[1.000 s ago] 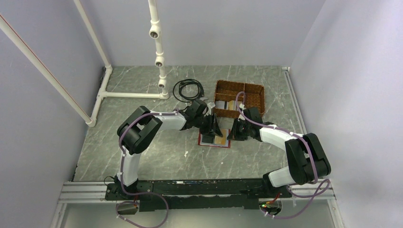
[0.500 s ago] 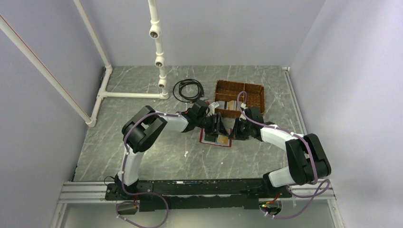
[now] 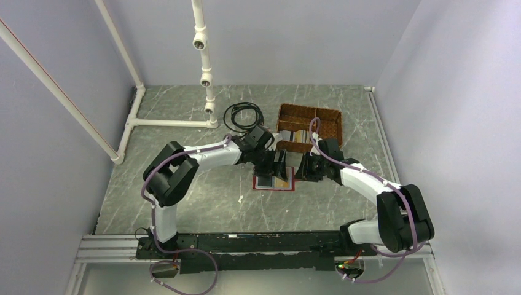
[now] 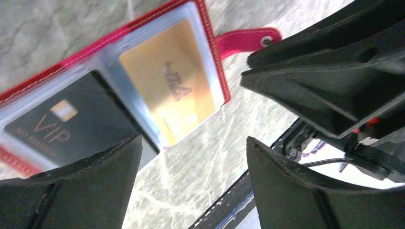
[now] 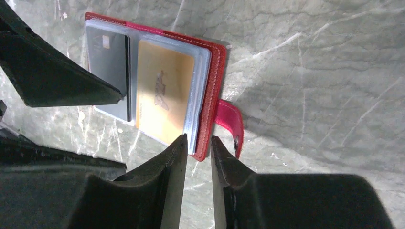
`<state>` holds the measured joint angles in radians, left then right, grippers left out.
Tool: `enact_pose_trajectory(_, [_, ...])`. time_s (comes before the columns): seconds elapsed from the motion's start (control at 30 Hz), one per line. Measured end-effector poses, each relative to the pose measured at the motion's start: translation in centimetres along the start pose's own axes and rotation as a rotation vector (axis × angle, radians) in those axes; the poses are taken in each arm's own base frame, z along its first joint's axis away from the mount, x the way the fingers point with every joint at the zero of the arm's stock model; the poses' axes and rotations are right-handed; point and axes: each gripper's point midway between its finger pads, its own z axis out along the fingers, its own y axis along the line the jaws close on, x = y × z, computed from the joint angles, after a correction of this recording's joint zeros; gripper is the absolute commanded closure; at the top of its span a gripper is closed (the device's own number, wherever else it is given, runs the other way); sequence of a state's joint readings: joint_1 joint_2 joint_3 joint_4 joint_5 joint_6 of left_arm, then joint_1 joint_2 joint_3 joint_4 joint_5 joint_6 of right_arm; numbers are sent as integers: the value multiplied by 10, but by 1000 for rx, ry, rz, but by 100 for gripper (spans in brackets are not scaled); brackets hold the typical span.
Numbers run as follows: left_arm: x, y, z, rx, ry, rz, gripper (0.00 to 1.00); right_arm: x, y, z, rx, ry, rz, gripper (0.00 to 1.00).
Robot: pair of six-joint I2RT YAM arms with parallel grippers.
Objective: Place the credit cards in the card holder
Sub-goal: Insert the credit card into the card slot.
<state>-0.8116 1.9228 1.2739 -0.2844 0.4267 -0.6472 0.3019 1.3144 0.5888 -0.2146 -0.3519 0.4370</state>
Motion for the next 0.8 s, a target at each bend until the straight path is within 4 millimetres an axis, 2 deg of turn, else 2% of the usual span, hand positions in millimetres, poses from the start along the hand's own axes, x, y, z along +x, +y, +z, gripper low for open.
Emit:
enact_pose_trajectory(0.07, [4, 4, -5, -29, 9, 2, 24, 1, 2, -1, -10, 6, 0, 72])
enact_pose_trajectory(0.1, [4, 6, -6, -39, 9, 4, 31, 2, 3, -1, -18, 11, 2, 72])
enact_pose_trajectory(0.2, [5, 9, -9, -61, 10, 11, 60, 4, 8, -1, -45, 22, 6, 72])
enact_pose_trajectory(0.3, [4, 10, -9, -64, 7, 18, 83, 4, 14, -2, -74, 26, 15, 72])
enact_pose_trajectory(0.33, [3, 9, -8, -60, 3, 20, 86, 3, 16, -2, -82, 23, 16, 72])
enact_pose_trajectory(0.57, [-2, 10, -1, -49, -17, 28, 96, -1, 25, 2, -137, 20, 29, 68])
enact_pose_trajectory(0.8, [14, 33, 11, -102, 15, 4, 99, 5, 24, 10, -152, 43, 46, 66])
